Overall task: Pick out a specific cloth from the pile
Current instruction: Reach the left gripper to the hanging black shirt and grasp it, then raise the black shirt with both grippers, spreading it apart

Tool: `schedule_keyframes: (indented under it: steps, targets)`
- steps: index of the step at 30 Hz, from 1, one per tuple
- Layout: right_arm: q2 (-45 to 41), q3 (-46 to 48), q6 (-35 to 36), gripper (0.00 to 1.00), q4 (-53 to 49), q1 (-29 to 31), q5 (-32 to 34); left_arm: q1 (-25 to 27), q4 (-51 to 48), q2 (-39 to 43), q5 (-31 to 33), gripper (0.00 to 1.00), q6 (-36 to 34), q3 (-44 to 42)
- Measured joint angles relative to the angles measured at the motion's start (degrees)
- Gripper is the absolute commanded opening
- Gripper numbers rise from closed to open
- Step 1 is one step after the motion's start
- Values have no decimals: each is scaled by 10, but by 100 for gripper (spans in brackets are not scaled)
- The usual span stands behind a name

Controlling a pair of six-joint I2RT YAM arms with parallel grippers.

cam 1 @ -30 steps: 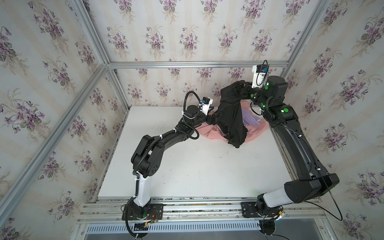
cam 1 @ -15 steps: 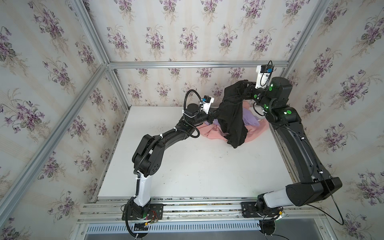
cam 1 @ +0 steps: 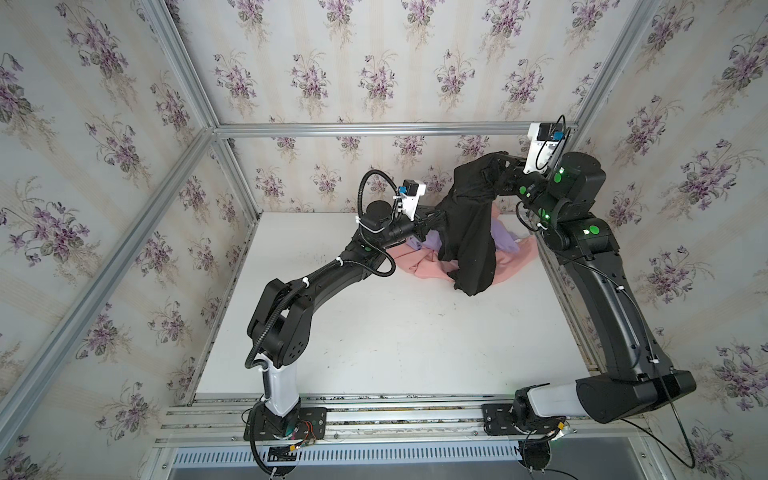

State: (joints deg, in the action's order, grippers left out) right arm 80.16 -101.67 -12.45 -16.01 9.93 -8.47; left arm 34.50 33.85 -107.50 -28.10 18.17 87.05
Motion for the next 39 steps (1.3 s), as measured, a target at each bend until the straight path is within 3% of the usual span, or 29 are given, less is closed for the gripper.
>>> schedule_keyframes:
  steps: [17,39]
  targets:
    - [-33,-83,39,0,-13,0,26,30,1,120,14,0,3,-19]
    - [-71,-116,8,0,-23,0,-5,61,-41,295,40,0,-16,-57]
